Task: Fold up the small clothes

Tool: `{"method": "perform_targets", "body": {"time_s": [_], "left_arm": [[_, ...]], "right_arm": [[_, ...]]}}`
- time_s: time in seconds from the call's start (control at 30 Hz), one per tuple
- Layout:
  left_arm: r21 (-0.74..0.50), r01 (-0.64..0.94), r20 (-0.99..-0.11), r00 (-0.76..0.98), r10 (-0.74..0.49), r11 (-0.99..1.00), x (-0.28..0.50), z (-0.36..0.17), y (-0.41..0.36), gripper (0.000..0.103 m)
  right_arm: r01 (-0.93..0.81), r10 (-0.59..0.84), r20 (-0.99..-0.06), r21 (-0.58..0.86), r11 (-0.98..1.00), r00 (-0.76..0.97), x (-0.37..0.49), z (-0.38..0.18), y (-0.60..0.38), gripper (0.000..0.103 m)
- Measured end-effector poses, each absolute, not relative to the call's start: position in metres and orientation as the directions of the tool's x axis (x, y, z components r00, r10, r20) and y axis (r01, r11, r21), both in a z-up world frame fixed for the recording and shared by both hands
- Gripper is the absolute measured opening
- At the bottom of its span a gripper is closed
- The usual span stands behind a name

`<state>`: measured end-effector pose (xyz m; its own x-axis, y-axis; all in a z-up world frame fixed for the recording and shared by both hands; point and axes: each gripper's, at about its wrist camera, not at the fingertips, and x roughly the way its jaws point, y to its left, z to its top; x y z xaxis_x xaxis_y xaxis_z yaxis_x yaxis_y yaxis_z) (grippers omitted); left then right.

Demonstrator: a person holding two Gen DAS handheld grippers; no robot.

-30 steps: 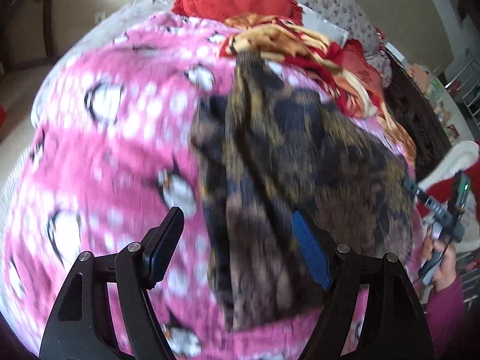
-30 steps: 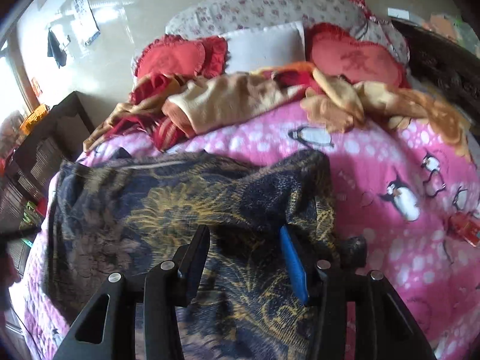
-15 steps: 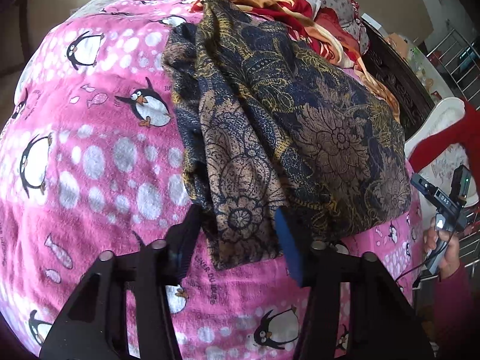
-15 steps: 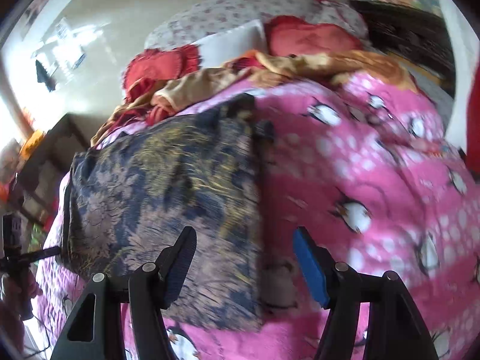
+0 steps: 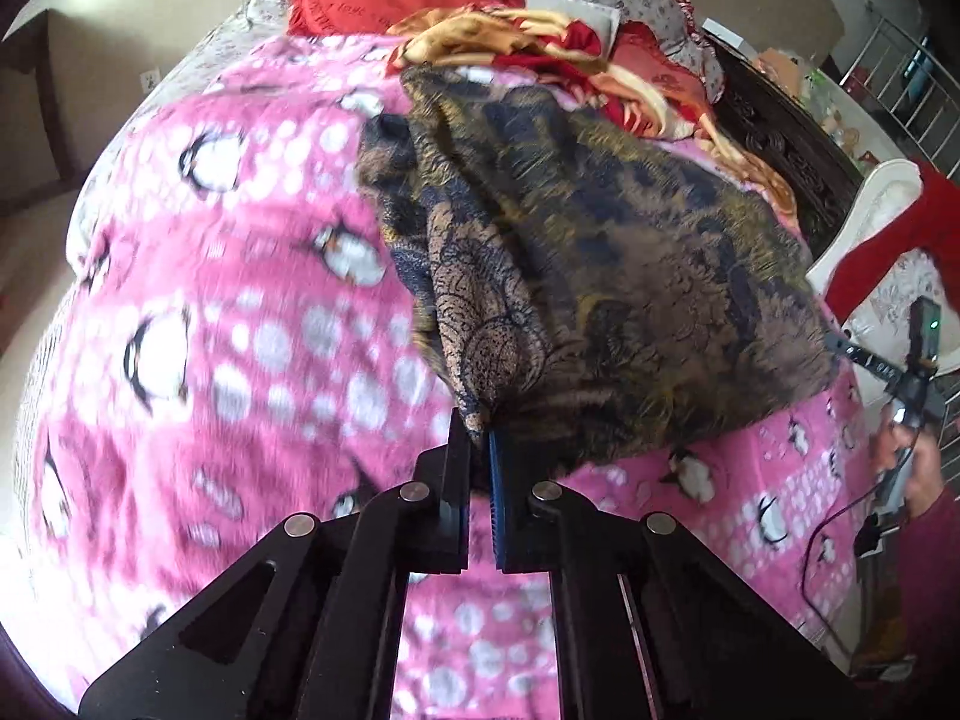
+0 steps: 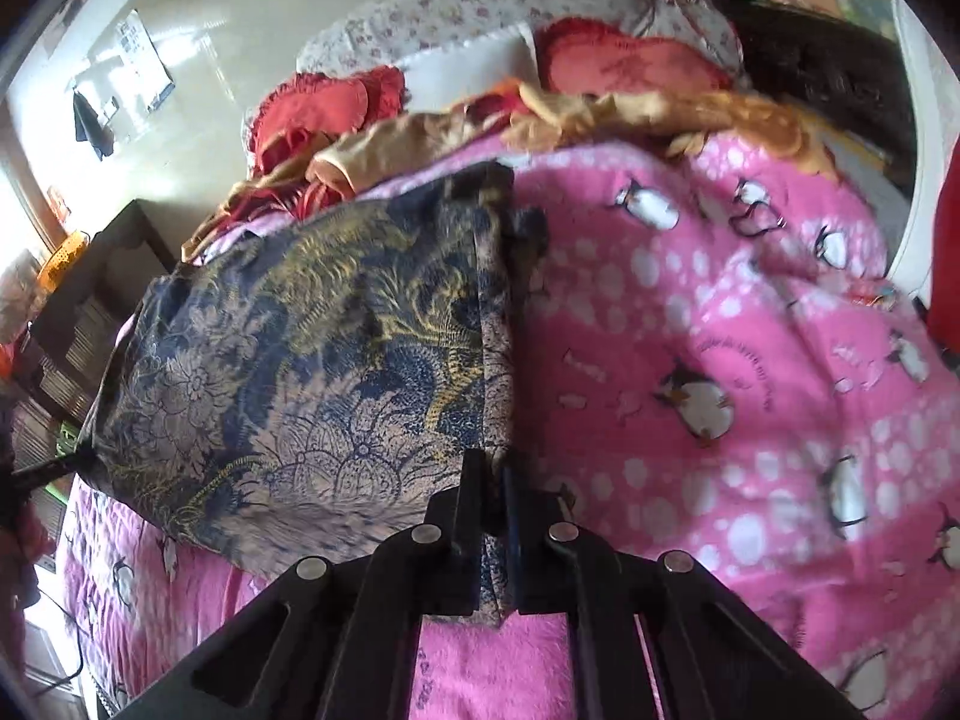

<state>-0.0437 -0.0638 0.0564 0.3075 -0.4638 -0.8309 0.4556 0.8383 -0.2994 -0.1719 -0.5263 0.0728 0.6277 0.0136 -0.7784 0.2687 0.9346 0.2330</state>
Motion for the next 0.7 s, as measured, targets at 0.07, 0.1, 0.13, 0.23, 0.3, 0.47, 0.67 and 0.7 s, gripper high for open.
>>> {"method": "perform_targets", "body": {"time_s": [0.07,0.1,0.13,0.23,0.3,0.47,0.67,0.7], "left_arm": [[-0.298,0.435,-0.857,0.271,-0.439,0.85,-0.045,0.033,-0.063,0.004],[-0.305,0.421,-0.858,0.267,-0.438,0.854,-0.045,0.027,-0.061,0.004],[-0.32,0.406,-0.855,0.265,-0.445,0.856,-0.044,0.024,-0.059,0.004],[-0.346,0.381,-0.844,0.273,-0.462,0.857,-0.039,0.029,-0.056,0.003],[-0.335,0.395,-0.841,0.284,-0.46,0.856,-0.039,0.039,-0.056,0.004],[-0.27,0.414,-0.849,0.323,-0.417,0.869,-0.041,0.062,-0.066,0.007],[-0.176,0.429,-0.848,0.391,-0.358,0.886,-0.041,0.073,-0.086,0.024],[-0.169,0.425,-0.848,0.397,-0.351,0.889,-0.039,0.075,-0.087,0.024]], "right_arm": [[0.281,0.007,-0.79,0.227,0.932,0.614,-0.175,0.069,-0.529,0.005],[0.296,0.0,-0.804,0.219,0.93,0.594,-0.175,0.062,-0.531,0.005],[0.309,0.007,-0.82,0.224,0.925,0.573,-0.174,0.054,-0.533,0.005],[0.333,0.028,-0.834,0.25,0.909,0.551,-0.175,0.04,-0.539,0.005],[0.357,0.014,-0.83,0.255,0.899,0.558,-0.176,0.047,-0.542,0.007],[0.318,-0.043,-0.761,0.219,0.922,0.647,-0.171,0.086,-0.529,0.05],[0.205,-0.02,-0.747,0.156,0.966,0.664,-0.117,0.102,-0.492,0.05],[0.189,-0.018,-0.746,0.146,0.971,0.666,-0.108,0.102,-0.486,0.05]]}}
